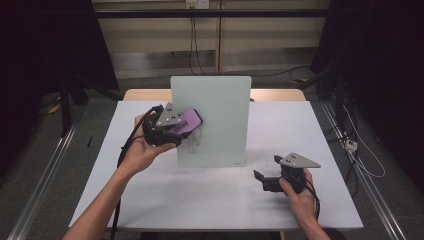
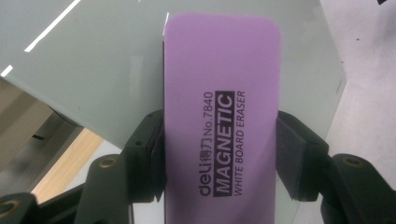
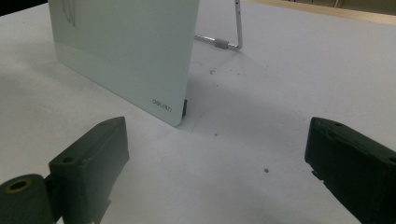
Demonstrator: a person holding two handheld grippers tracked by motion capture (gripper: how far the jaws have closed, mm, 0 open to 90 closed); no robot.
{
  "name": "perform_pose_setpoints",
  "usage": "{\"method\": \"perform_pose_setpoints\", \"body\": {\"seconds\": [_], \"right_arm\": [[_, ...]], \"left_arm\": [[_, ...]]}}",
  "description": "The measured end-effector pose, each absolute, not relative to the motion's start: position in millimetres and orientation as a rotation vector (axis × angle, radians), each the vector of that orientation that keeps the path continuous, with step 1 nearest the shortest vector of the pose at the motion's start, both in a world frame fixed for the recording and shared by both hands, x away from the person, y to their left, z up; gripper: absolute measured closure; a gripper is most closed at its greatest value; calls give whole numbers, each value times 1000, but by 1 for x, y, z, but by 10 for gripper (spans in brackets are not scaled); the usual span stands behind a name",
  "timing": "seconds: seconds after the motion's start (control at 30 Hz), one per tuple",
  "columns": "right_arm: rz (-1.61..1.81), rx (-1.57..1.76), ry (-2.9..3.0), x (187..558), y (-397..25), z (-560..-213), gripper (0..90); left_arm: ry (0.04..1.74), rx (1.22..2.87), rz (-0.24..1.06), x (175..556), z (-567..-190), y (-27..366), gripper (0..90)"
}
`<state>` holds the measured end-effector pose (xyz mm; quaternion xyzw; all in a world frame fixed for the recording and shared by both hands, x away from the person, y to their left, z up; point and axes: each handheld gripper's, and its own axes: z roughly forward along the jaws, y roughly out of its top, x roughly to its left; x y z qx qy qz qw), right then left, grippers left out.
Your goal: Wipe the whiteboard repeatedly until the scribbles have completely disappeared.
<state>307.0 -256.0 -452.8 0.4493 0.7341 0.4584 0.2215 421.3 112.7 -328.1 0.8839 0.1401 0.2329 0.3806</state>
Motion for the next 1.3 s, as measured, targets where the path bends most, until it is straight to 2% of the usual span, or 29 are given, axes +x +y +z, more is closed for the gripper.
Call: {"method": "perform_pose_setpoints", "body": {"seconds": [0.77,1.3], "right_arm": [[1268,1242,2030,307,-256,-453,62],[1265,1240,2030,307,-257,-453,62]], "left_arm": [[288,2321,571,413,-348,86,409],[262,2389,476,405,-373,81,410]]}}
